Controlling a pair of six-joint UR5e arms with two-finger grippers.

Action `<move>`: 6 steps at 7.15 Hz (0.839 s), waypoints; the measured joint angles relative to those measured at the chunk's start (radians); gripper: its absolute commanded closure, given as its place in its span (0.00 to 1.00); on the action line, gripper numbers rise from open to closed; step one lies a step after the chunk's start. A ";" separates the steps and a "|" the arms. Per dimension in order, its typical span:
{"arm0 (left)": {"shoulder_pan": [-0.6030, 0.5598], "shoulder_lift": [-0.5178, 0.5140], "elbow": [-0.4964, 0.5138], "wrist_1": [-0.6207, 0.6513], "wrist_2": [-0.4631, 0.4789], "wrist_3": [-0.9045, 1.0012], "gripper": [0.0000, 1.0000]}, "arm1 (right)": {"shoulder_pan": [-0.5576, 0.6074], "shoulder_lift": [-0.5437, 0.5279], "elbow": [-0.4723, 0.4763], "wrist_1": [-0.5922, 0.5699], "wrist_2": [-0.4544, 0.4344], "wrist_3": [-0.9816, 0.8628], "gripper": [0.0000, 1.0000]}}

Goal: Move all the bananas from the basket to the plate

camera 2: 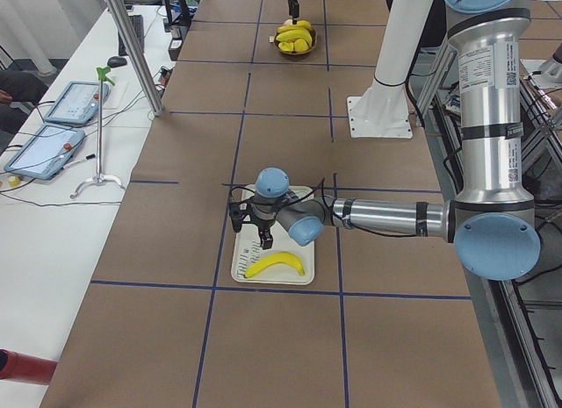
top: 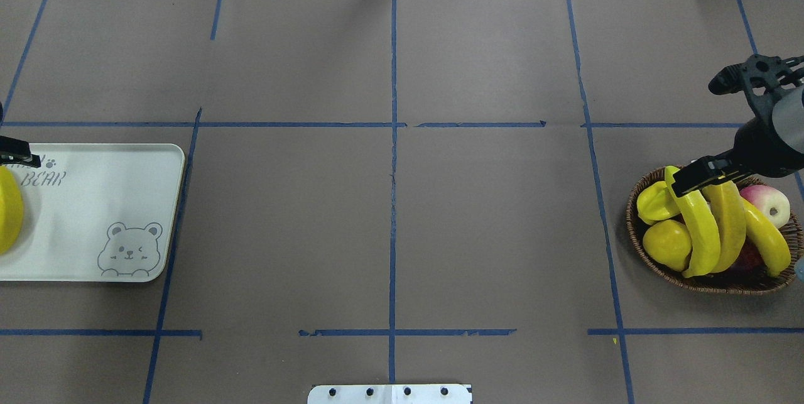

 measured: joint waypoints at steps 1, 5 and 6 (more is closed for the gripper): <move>0.000 0.000 0.000 0.000 0.000 0.000 0.00 | -0.044 -0.020 -0.001 0.020 -0.046 0.030 0.01; 0.000 0.002 0.005 -0.001 -0.001 0.001 0.00 | -0.163 -0.059 -0.033 0.030 -0.142 0.048 0.09; 0.000 0.002 0.007 -0.001 -0.001 0.001 0.00 | -0.172 -0.059 -0.045 0.031 -0.145 0.048 0.12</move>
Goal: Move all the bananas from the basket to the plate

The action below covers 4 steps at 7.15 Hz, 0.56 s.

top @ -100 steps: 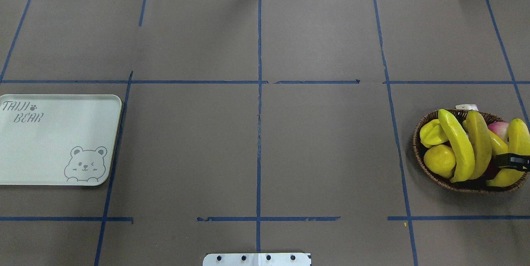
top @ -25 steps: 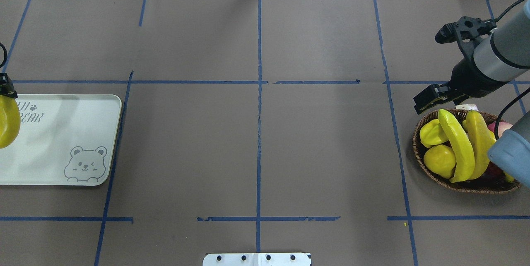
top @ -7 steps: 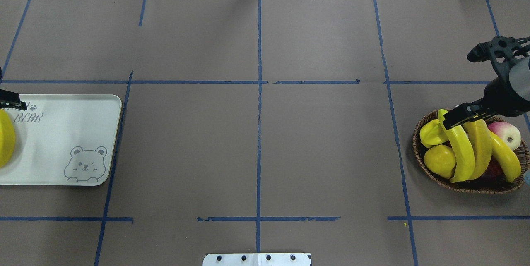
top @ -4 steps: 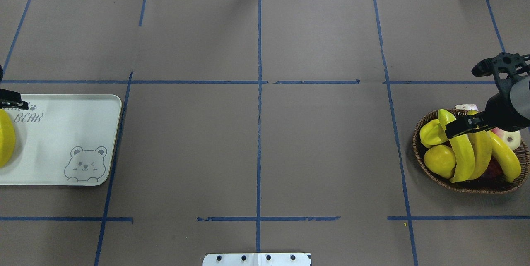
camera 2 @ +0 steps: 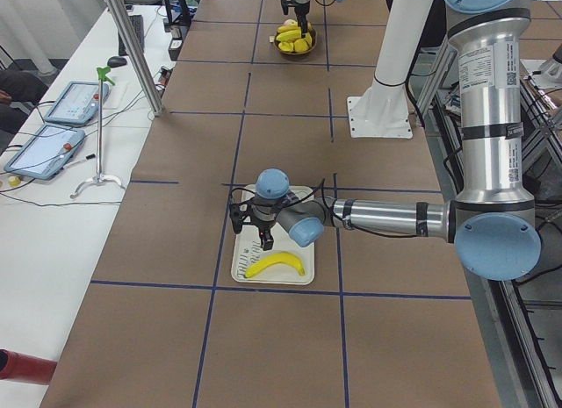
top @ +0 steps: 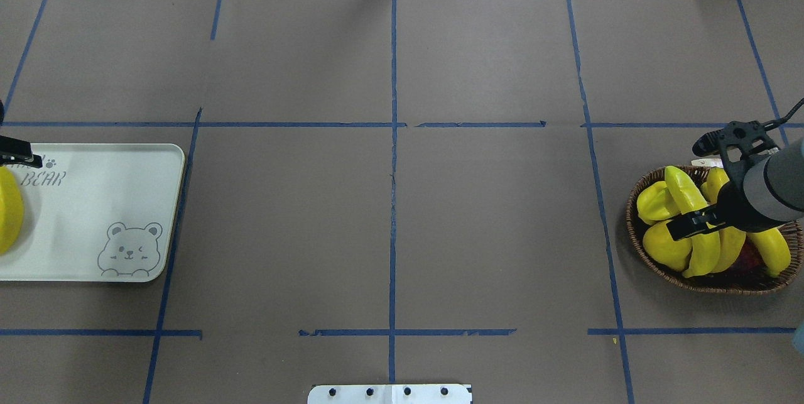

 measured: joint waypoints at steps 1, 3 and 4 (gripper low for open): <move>0.000 0.000 0.002 0.000 0.000 0.001 0.00 | -0.004 0.000 -0.009 0.000 -0.001 -0.001 0.14; 0.000 0.000 0.004 -0.001 0.000 0.001 0.00 | -0.008 0.004 -0.027 0.000 -0.002 -0.001 0.20; 0.000 0.000 0.006 -0.001 0.000 0.001 0.00 | -0.009 0.007 -0.037 0.000 -0.002 -0.001 0.26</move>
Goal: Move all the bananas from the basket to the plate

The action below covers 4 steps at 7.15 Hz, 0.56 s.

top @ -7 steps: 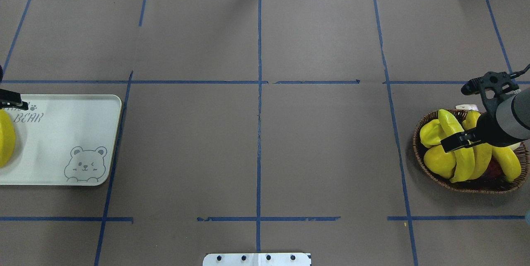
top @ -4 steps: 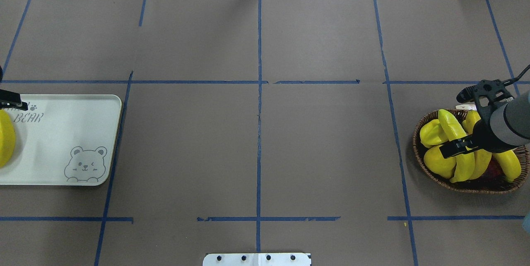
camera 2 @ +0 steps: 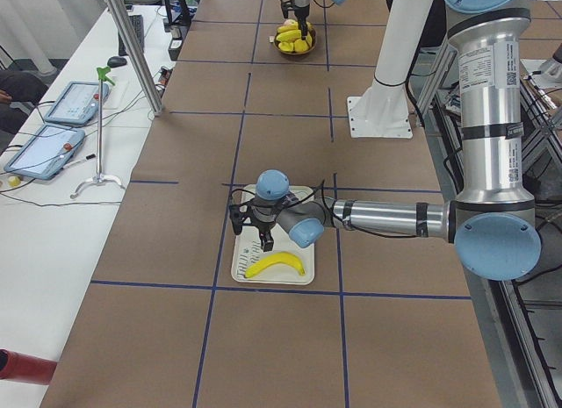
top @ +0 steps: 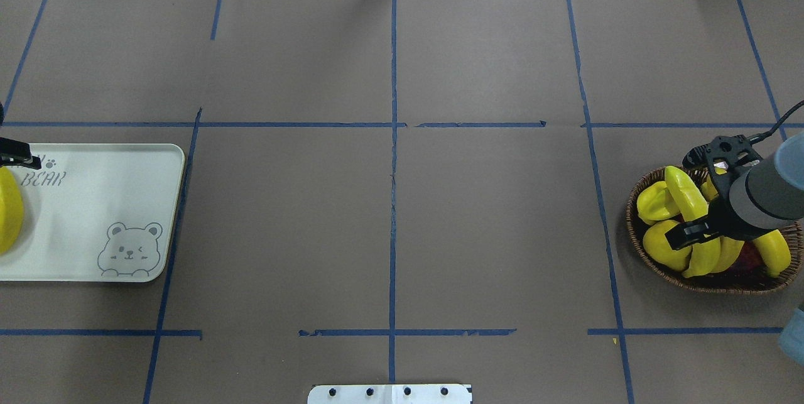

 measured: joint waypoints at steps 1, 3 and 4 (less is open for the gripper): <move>0.000 0.000 0.002 0.000 0.000 0.000 0.00 | 0.000 0.002 -0.008 0.000 0.000 0.000 0.38; 0.000 0.000 0.003 0.000 0.000 0.000 0.00 | -0.001 0.005 -0.013 -0.001 0.000 0.000 0.67; 0.000 0.000 0.004 0.000 0.000 0.001 0.00 | -0.001 0.005 -0.014 -0.001 0.000 0.000 0.73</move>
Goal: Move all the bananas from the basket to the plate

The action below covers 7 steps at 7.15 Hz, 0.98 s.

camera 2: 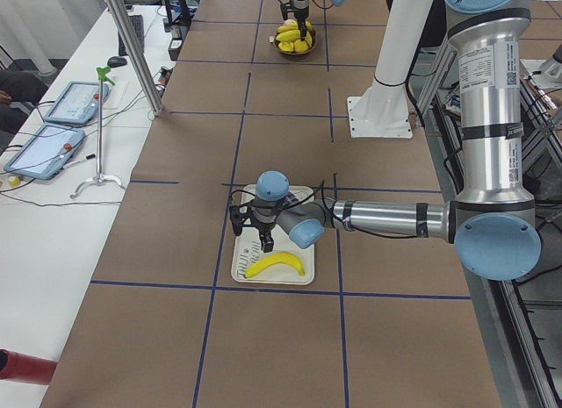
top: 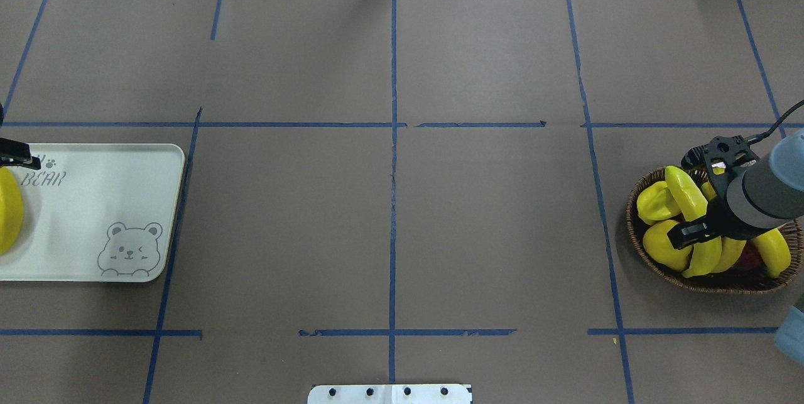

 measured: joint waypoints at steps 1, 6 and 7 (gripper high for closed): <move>0.000 0.000 0.000 0.000 0.000 0.000 0.00 | 0.000 0.000 -0.001 0.000 0.000 0.000 0.73; 0.000 -0.001 -0.008 -0.001 -0.002 -0.001 0.00 | 0.003 0.000 0.028 0.000 0.008 0.001 0.89; 0.000 -0.001 -0.018 -0.001 -0.012 -0.002 0.00 | 0.004 0.009 0.051 0.000 0.014 0.004 0.88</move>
